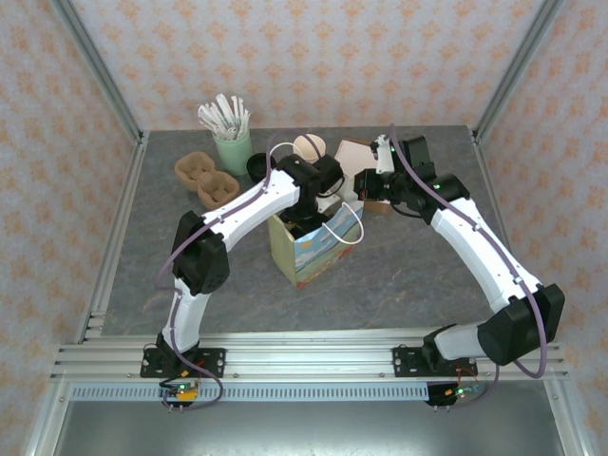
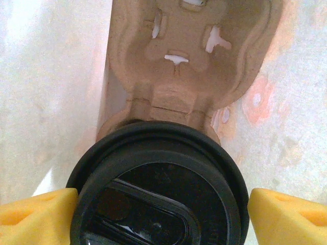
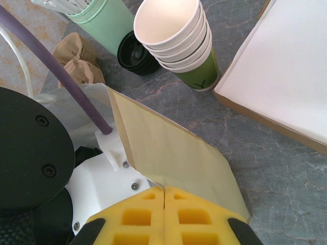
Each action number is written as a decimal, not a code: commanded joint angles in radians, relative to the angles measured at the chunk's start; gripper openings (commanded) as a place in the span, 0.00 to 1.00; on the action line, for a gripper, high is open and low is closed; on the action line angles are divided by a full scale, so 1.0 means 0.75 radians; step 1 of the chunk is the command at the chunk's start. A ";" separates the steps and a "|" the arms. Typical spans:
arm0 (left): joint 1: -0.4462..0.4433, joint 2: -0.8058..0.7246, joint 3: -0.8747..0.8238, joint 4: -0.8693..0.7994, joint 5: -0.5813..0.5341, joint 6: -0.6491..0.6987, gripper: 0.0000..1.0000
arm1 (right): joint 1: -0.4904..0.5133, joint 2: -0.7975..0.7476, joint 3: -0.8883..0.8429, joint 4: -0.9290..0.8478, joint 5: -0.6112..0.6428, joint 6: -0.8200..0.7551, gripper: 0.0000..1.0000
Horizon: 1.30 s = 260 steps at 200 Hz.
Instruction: Pack the takeout coffee
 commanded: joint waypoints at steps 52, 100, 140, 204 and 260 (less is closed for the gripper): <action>-0.001 -0.073 -0.015 0.004 -0.047 -0.012 0.90 | 0.013 0.016 -0.019 -0.063 0.033 -0.005 0.05; 0.000 -0.091 -0.011 -0.002 -0.060 -0.012 0.94 | 0.012 0.017 -0.016 -0.062 0.031 -0.006 0.05; -0.001 -0.123 0.004 -0.003 -0.071 -0.023 0.92 | 0.013 0.020 -0.017 -0.062 0.032 -0.006 0.05; -0.001 -0.176 0.047 -0.023 -0.062 -0.026 0.90 | 0.012 0.022 -0.015 -0.060 0.030 -0.003 0.05; 0.000 -0.227 0.138 -0.088 -0.086 -0.014 0.90 | 0.014 0.028 -0.010 -0.061 0.029 -0.003 0.05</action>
